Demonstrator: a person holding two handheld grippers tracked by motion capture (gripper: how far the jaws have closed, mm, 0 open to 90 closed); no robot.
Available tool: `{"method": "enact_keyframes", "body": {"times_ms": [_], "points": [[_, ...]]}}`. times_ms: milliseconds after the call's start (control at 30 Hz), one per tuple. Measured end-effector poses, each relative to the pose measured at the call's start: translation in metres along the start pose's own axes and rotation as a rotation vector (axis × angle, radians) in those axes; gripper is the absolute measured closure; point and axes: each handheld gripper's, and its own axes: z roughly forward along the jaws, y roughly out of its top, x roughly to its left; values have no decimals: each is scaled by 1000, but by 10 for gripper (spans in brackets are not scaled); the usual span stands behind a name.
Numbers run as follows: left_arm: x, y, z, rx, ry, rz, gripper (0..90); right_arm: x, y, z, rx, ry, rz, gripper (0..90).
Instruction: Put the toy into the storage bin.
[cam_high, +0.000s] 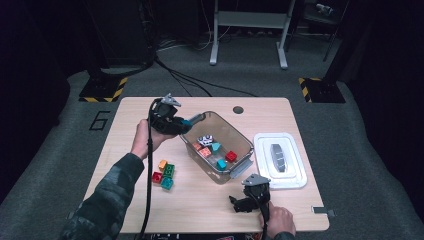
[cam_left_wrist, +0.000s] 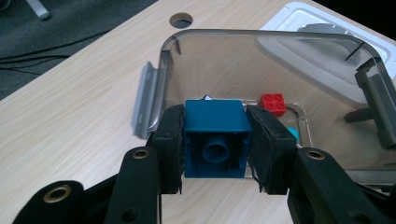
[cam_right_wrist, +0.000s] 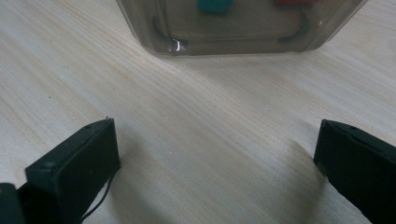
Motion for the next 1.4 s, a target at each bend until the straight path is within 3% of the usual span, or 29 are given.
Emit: {"method": "enact_keyframes", "body": {"times_ms": [500,1067,1200,1400], "points": [[-24,-7,46,85,-83,10,591,0,0,0,-1,3,3,0],[-28,-17,65,162,-106,11,582,0,0,0,1,1,-1,0],[-29,-17,60,160,-101,12,478,0,0,0,0,1,-1,0],[-26,-19,38,112,-83,8,295,0,0,0,1,1,0,0]]}}
